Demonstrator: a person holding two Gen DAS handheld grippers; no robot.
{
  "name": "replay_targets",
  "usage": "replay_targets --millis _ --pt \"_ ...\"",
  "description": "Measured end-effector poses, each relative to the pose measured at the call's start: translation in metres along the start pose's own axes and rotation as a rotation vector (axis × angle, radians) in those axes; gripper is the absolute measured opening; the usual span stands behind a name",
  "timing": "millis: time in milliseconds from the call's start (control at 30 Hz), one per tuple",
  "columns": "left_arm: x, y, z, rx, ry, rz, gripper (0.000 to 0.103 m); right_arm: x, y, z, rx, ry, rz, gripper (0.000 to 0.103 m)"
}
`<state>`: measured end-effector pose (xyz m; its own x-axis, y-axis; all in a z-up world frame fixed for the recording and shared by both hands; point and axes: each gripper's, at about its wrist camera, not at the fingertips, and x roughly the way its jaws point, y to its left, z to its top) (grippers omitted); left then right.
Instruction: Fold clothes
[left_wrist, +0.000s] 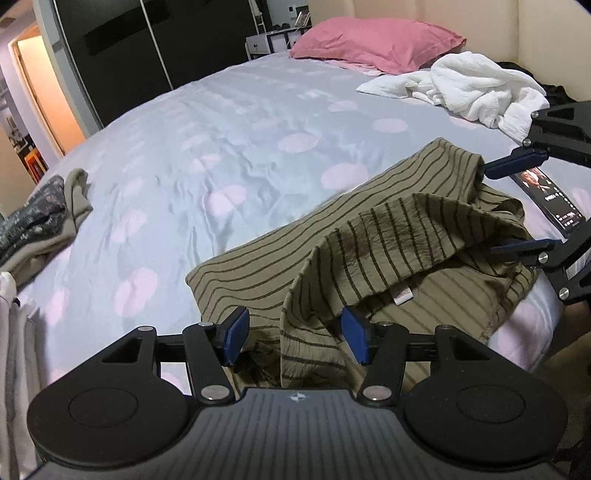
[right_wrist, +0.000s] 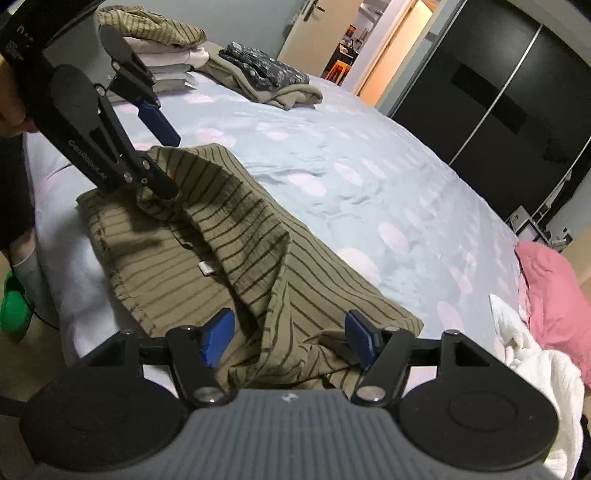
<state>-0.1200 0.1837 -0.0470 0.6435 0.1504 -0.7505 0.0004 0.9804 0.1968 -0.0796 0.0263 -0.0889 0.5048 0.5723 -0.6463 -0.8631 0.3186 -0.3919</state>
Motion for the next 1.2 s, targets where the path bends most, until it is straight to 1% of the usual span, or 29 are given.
replay_targets --millis 67,100,133,167,200,233,267,300,333,433,500,567,633,667,733,800,867,967,1033,1200 --pt "0.004 0.003 0.0 -0.009 0.002 -0.012 0.05 0.004 -0.002 0.002 0.02 -0.003 0.002 0.069" --pt "0.005 0.005 -0.001 -0.012 0.002 -0.019 0.045 0.006 -0.004 0.003 0.026 -0.007 0.001 0.067" --pt "0.006 0.006 -0.001 -0.016 0.002 -0.026 0.04 0.007 -0.005 0.003 0.029 -0.009 0.007 0.062" --pt "0.007 0.008 -0.001 -0.02 0.009 -0.035 0.027 0.008 -0.005 0.004 0.031 -0.01 0.013 0.056" --pt "0.009 0.01 -0.001 -0.026 0.018 -0.045 0.016 0.008 -0.006 0.003 0.026 -0.002 0.018 0.04" --pt "0.009 0.012 -0.002 -0.031 0.024 -0.058 0.012 0.008 -0.006 0.002 0.021 0.005 0.023 0.025" --pt "0.006 0.012 -0.003 -0.028 0.017 -0.068 0.007 0.008 -0.007 0.001 0.016 0.012 0.027 0.019" --pt "0.003 0.012 -0.004 -0.024 0.01 -0.078 0.005 0.007 -0.007 0.0 0.012 0.019 0.032 0.013" --pt "-0.002 0.011 -0.004 -0.002 -0.003 -0.081 0.004 0.007 -0.008 -0.001 0.006 0.025 0.036 0.01" --pt "-0.022 0.005 -0.007 0.088 -0.042 -0.097 0.002 -0.005 -0.014 -0.007 -0.025 0.008 0.014 0.008" --pt "-0.032 -0.002 -0.011 0.163 -0.048 -0.108 0.001 -0.012 -0.016 -0.012 -0.066 0.003 -0.008 0.008" --pt "-0.035 -0.01 -0.016 0.238 -0.031 -0.128 0.0 -0.019 -0.016 -0.017 -0.108 -0.001 -0.028 0.008" --pt "-0.03 -0.022 -0.023 0.321 0.003 -0.12 0.0 -0.016 -0.011 -0.021 -0.164 0.018 -0.032 0.004" --pt "-0.026 -0.028 -0.027 0.36 0.022 -0.116 0.0 -0.015 -0.008 -0.023 -0.196 0.029 -0.033 0.004" --pt "-0.018 -0.04 -0.036 0.439 0.061 -0.109 0.0 -0.011 0.006 -0.031 -0.299 0.055 -0.029 0.003" --pt "-0.012 -0.049 -0.045 0.514 0.088 -0.094 0.0 -0.008 0.02 -0.039 -0.391 0.081 -0.006 0.003" --pt "-0.006 -0.054 -0.053 0.554 0.113 -0.088 0.0 -0.006 0.031 -0.047 -0.461 0.098 0.012 0.003" --pt "0.005 -0.059 -0.062 0.6 0.155 -0.082 0.0 0.0 0.045 -0.059 -0.55 0.129 0.018 0.003" --pt "0.011 -0.063 -0.068 0.647 0.173 -0.062 0.0 0.003 0.048 -0.064 -0.569 0.145 0.024 0.003" --pt "0.014 -0.066 -0.072 0.671 0.183 -0.045 0.0 0.006 0.045 -0.066 -0.557 0.163 0.04 0.004"
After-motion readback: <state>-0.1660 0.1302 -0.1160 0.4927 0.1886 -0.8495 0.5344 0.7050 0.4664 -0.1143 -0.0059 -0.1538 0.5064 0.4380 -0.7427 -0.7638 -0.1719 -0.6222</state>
